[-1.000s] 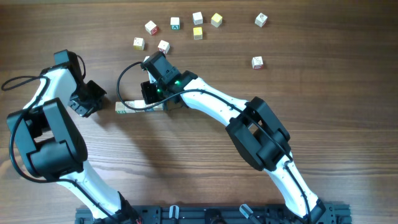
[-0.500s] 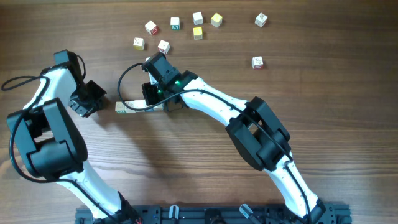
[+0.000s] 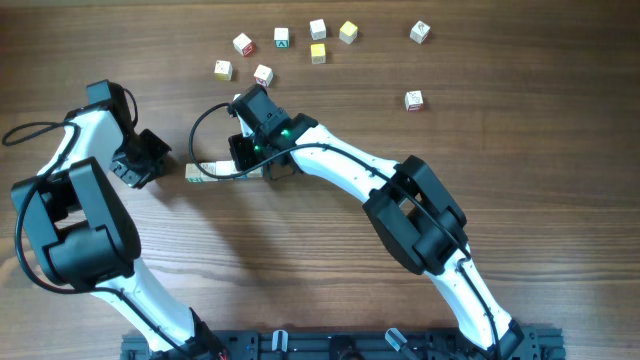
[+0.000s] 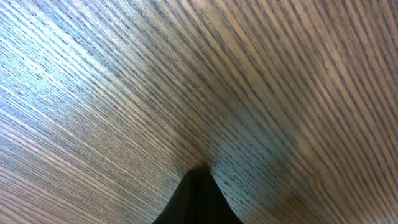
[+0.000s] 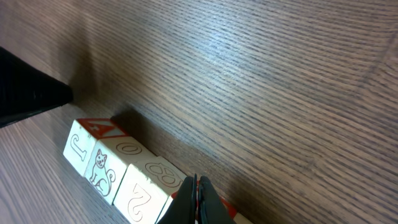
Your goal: Form a horizontal line
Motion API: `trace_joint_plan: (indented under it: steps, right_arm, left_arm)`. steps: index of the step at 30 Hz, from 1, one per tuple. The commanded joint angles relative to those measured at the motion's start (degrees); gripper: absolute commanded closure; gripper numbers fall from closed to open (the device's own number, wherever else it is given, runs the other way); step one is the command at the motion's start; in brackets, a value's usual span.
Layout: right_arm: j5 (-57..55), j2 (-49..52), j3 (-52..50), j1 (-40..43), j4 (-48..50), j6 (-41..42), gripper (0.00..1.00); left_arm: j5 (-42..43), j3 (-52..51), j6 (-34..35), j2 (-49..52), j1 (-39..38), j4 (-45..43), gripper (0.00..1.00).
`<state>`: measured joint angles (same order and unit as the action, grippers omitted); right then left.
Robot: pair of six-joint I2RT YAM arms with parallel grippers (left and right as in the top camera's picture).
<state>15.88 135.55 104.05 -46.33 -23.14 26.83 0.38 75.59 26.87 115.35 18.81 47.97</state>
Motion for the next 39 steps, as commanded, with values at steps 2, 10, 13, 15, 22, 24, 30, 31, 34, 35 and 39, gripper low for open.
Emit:
trace_joint_plan:
  steps: [2, 10, 13, 15, 22, 24, 30, 31, 34, 35, 39]
  right_arm:
    - [1.14, 0.98, 0.5, -0.33, -0.02, -1.49, 0.96]
    - [2.01, 0.98, 0.5, -0.33, 0.02, -2.93, 0.95]
    - [2.01, 0.98, 0.5, -0.33, 0.11, -2.91, 0.95]
    - [2.01, 0.98, 0.5, -0.33, 0.17, -2.93, 0.96]
    - [2.19, 0.98, 0.5, -0.33, 0.22, -4.31, 0.95]
    - [2.19, 0.98, 0.5, -0.33, 0.35, -4.31, 0.95]
    - [2.19, 0.98, 0.5, -0.33, 0.81, -4.31, 0.95]
    - [2.19, 0.98, 0.5, -0.33, 0.81, -4.33, 0.96]
    - [2.19, 0.98, 0.5, -0.33, 0.85, -4.33, 0.95]
    - [2.14, 0.98, 0.5, -0.31, 0.92, -4.33, 0.95]
    - [1.36, 0.98, 0.5, -0.24, 1.97, -4.31, 0.95]
  left_arm:
    - [-2.82, -1.62, 0.59, 1.73, 0.48, 0.46, 0.96]
    - [-2.84, -1.62, 0.59, 1.73, 0.48, 0.46, 0.96]
    - [-2.84, -1.62, 0.59, 1.73, 0.48, 0.46, 0.96]
    - [-2.84, -1.62, 0.59, 1.73, 0.48, 0.46, 0.96]
    - [-2.84, -1.62, 0.59, 1.73, 0.48, 0.46, 0.96]
    - [-2.84, -1.62, 0.59, 1.73, 0.48, 0.44, 0.96]
    - [-2.84, -1.62, 0.59, 1.73, 0.48, 0.44, 0.96]
    - [-2.84, -1.62, 0.59, 1.73, 0.48, 0.44, 0.96]
    - [-2.84, -1.62, 0.59, 1.73, 0.48, 0.44, 0.96]
    - [-2.84, -1.62, 0.59, 1.73, 0.48, 0.44, 0.96]
    - [-2.84, -1.62, 0.59, 1.73, 0.48, 0.46, 0.96]
